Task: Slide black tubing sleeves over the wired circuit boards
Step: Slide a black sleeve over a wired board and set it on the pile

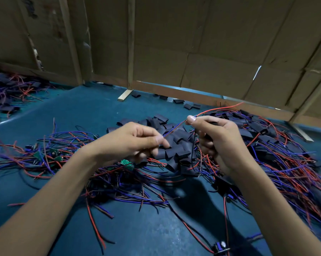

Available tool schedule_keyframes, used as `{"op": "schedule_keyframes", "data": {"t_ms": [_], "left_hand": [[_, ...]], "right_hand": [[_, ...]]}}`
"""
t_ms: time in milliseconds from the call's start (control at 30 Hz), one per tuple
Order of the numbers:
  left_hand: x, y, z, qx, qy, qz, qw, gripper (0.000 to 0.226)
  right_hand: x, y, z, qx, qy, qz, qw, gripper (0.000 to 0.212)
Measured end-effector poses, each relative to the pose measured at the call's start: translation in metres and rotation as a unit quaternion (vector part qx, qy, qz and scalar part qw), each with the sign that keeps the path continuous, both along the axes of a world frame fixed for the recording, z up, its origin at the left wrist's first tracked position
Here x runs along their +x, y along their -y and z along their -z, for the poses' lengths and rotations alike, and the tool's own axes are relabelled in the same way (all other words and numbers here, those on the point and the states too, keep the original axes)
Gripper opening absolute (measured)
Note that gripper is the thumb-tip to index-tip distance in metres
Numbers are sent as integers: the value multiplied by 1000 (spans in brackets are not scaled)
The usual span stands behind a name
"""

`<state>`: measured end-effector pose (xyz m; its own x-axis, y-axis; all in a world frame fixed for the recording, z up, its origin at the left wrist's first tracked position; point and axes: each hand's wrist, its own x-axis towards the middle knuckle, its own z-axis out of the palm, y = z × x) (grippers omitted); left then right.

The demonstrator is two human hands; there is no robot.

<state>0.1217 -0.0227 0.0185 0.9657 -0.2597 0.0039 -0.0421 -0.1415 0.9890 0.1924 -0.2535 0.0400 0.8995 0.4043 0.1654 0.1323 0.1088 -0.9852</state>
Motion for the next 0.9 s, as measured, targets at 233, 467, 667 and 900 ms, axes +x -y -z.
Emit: {"op": "schedule_keyframes", "data": {"t_ms": [233, 467, 667, 900], "left_hand": [[-5, -3, 2, -17, -93, 117, 989, 25], [0, 9, 0, -229, -88, -9, 969, 13], [1, 19, -4, -271, -37, -98, 957, 26], [2, 24, -6, -274, 62, -160, 946, 29]], "right_hand": [[-1, -3, 4, -76, -21, 13, 997, 31], [4, -5, 0, -127, -110, 66, 984, 20], [-10, -8, -7, -71, -156, -101, 980, 21], [-17, -16, 3, -172, 37, -90, 980, 51]]}}
